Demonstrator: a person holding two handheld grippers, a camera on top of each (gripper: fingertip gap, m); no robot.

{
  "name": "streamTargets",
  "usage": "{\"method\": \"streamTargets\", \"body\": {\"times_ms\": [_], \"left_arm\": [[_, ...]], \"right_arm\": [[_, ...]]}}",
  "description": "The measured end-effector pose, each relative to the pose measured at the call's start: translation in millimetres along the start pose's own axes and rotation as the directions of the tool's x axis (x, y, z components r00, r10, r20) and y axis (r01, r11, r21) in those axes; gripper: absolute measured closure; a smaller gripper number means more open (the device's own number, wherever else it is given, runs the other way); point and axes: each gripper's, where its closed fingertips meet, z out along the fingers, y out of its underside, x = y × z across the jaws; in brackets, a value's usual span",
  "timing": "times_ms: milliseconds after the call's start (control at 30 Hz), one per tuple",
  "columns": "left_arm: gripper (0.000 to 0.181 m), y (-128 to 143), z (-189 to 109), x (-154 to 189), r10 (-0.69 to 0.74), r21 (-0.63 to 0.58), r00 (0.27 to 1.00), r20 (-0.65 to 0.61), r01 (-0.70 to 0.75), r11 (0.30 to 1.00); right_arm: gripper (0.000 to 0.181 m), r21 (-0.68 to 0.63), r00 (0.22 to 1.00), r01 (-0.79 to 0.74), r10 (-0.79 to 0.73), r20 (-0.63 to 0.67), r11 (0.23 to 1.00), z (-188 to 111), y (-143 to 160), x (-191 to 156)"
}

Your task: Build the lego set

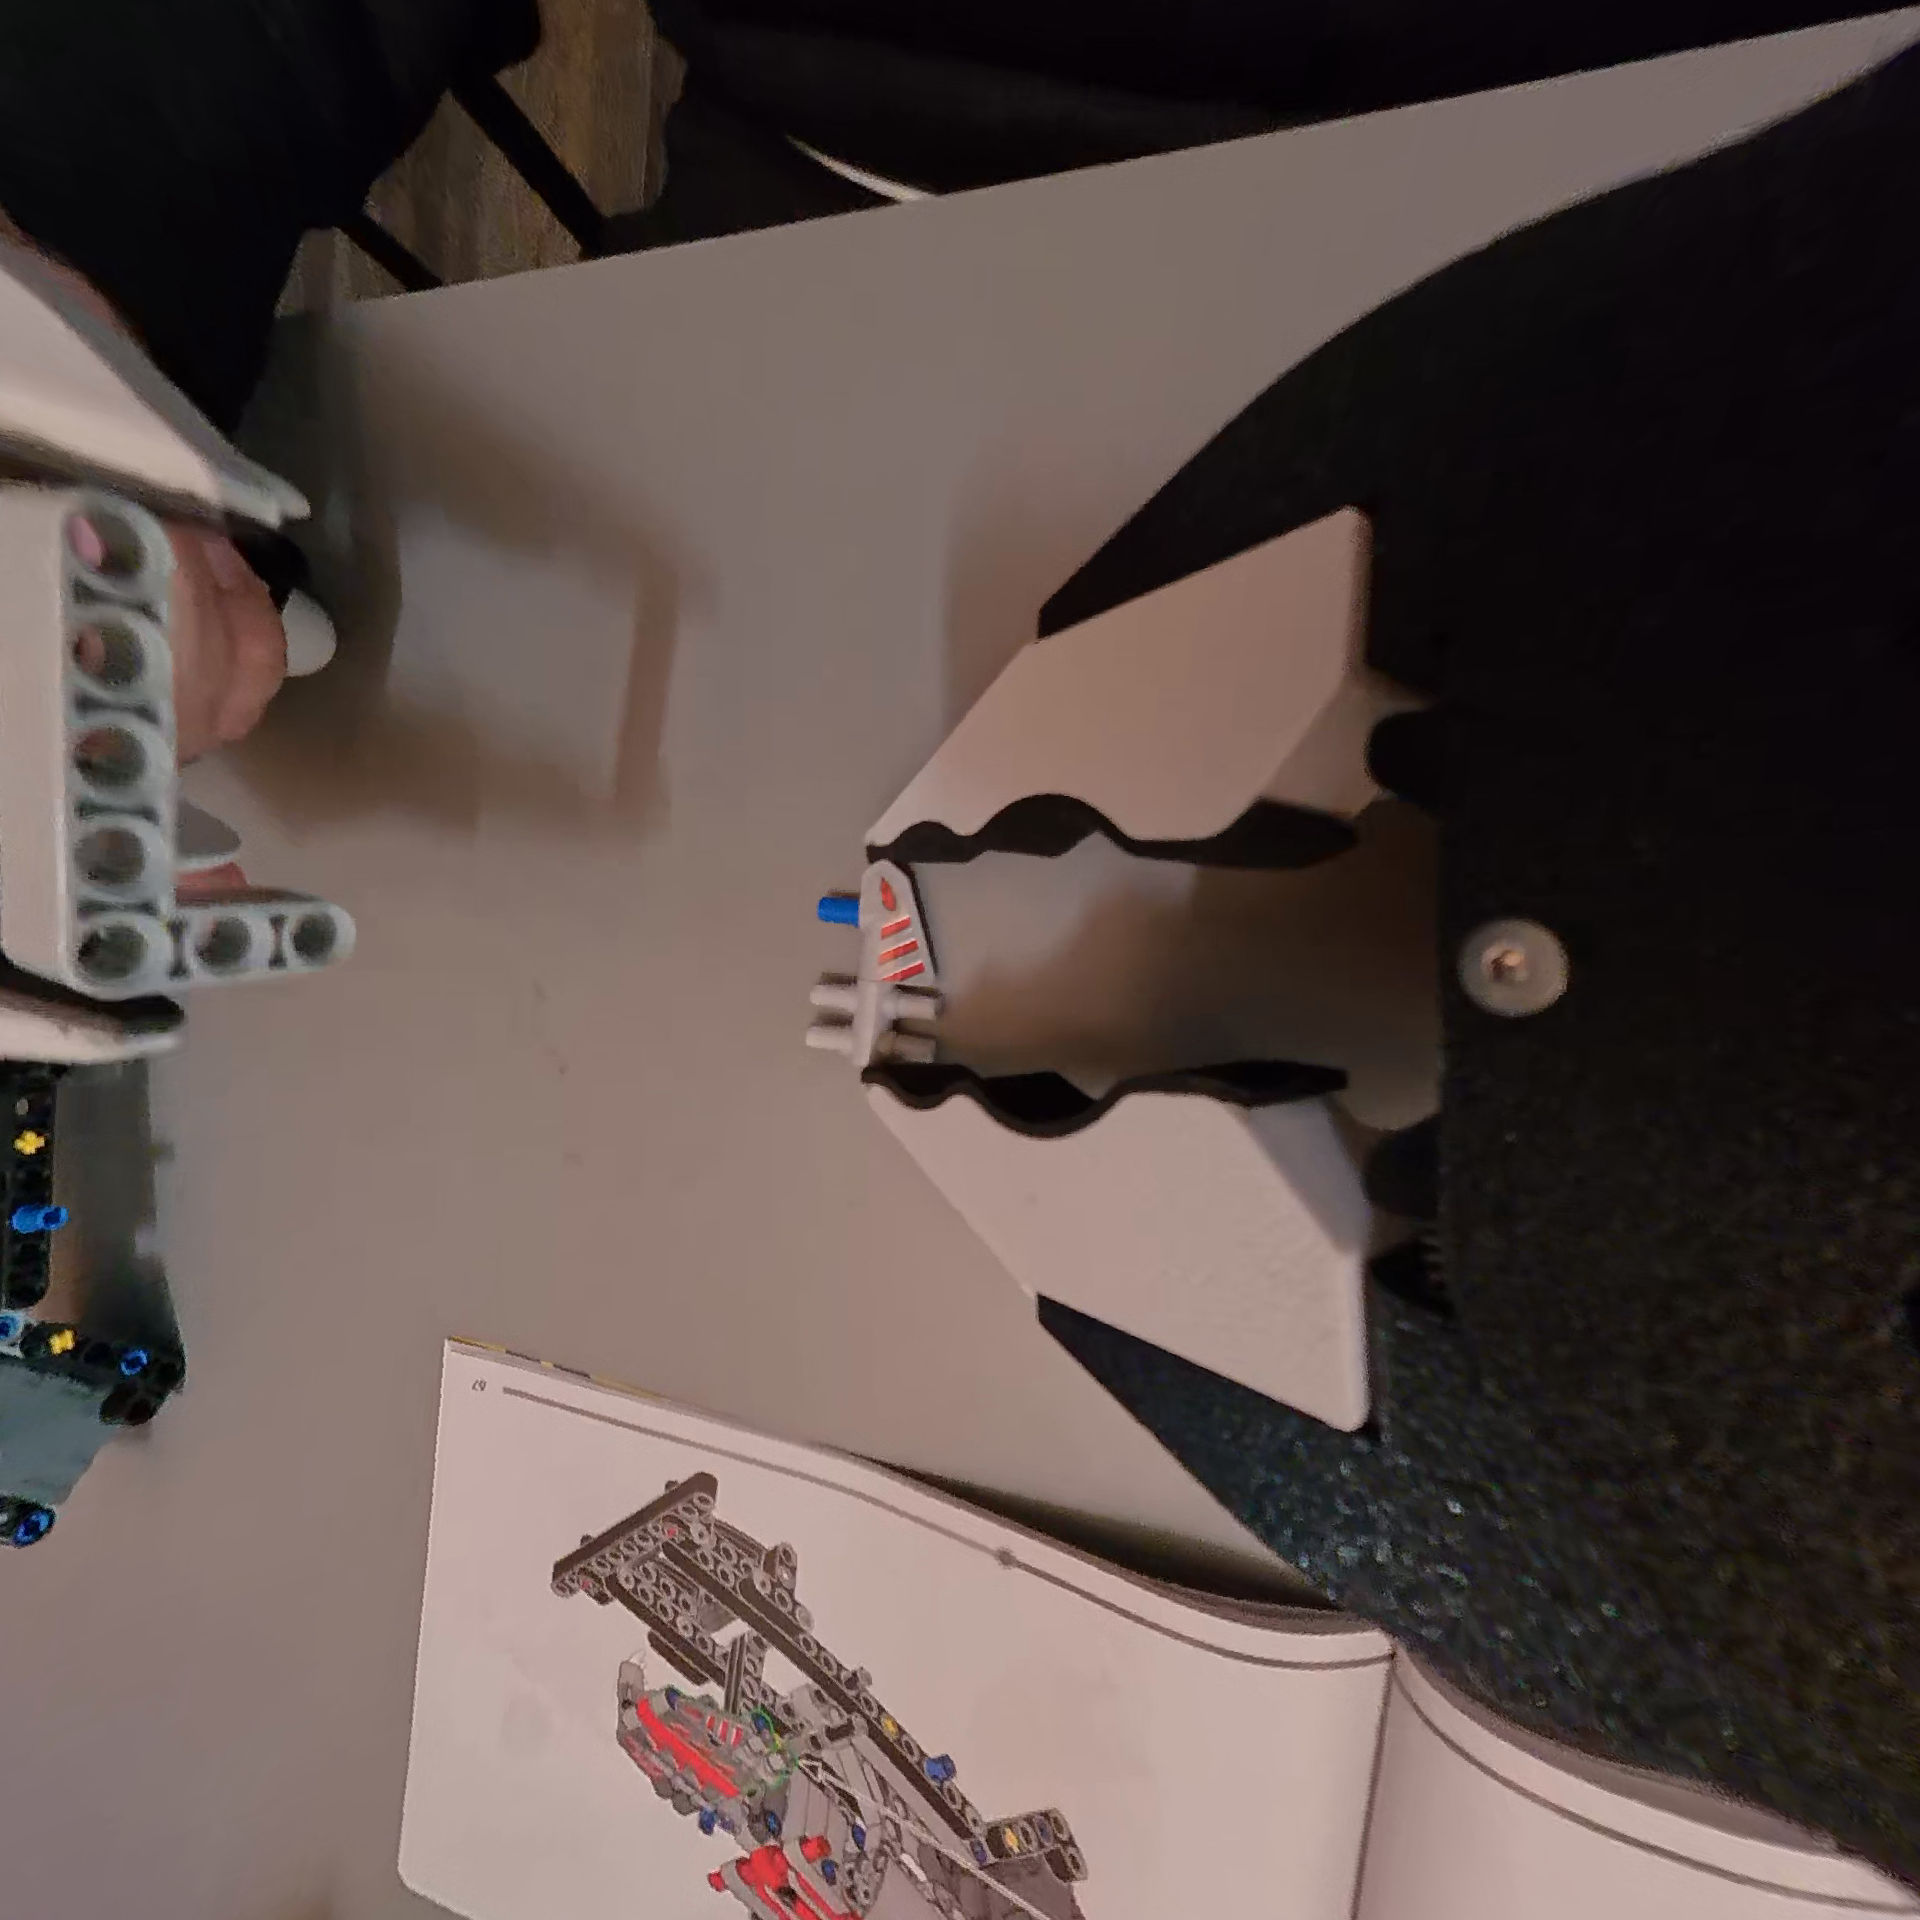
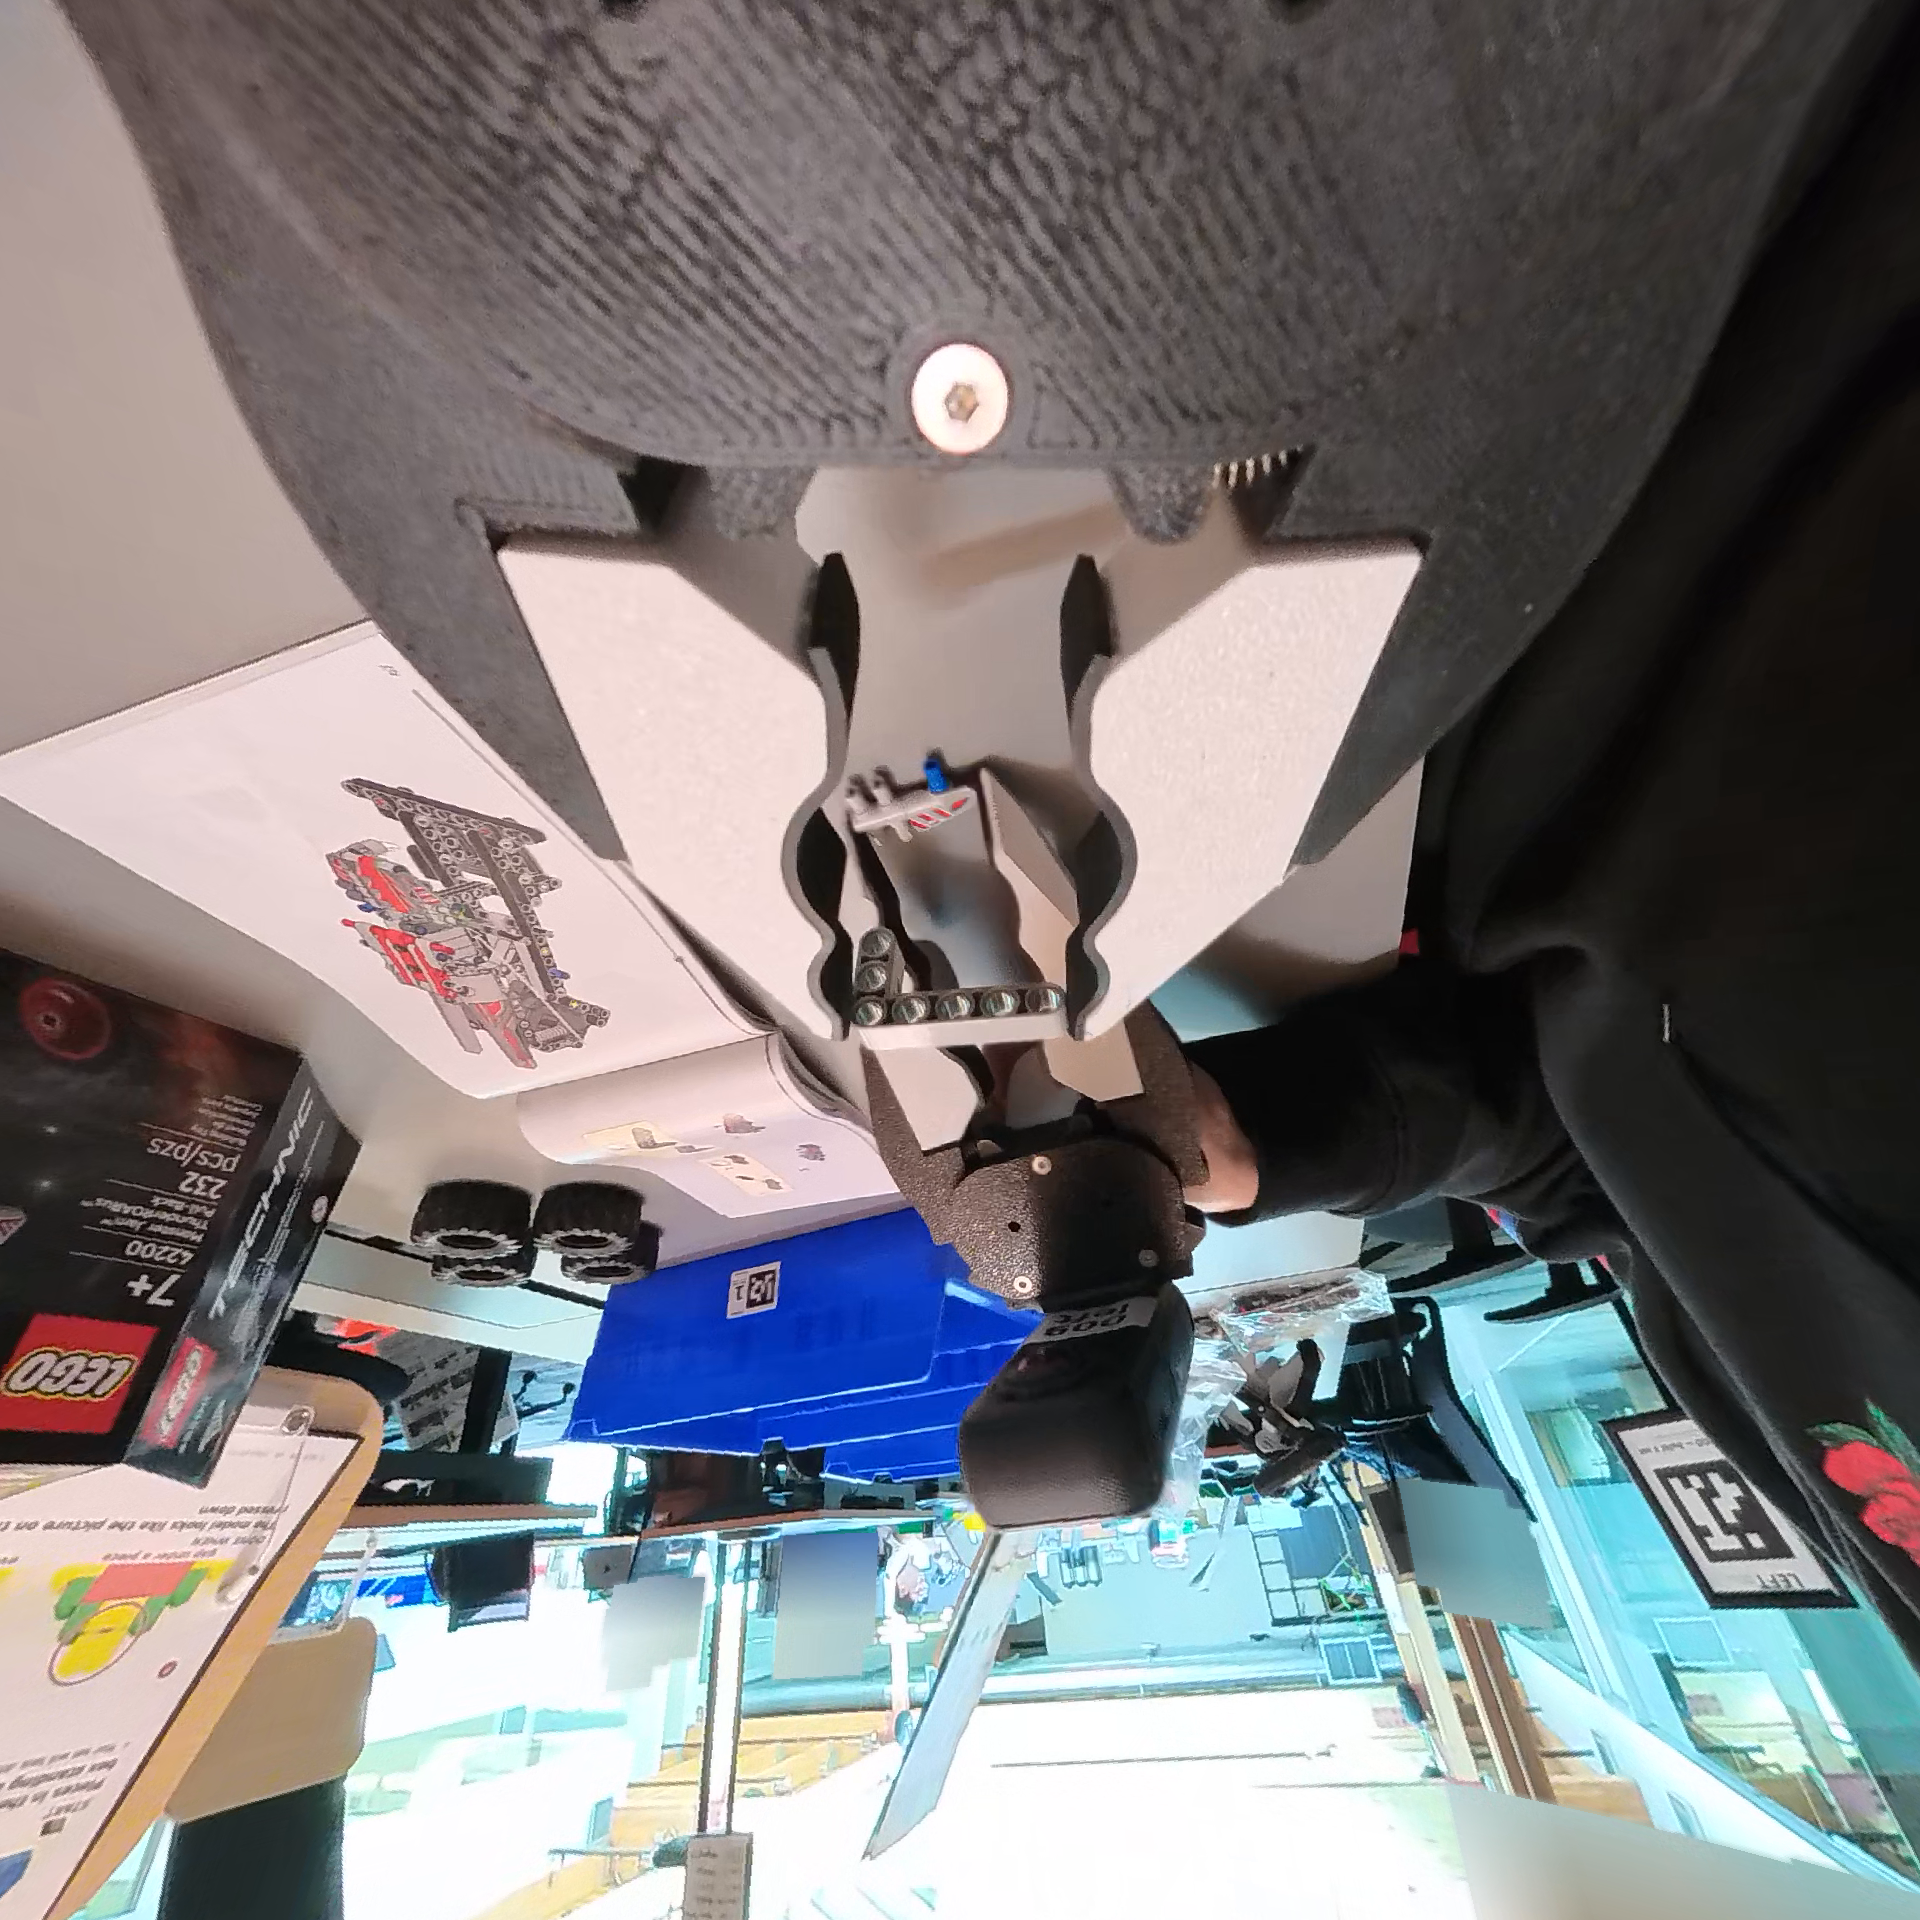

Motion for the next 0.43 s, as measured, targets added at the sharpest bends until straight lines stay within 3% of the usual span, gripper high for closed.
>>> {"method": "streamTargets", "body": {"times_ms": [433], "left_arm": [[0.145, -3, -6, 14, 0.045, 0.038, 0.997, -0.058, -0.043, 0.998]], "right_arm": [[0.141, -0.054, 0.999, 0.024, -0.022, 0.034, 0.998, 5, 7, -7]]}}
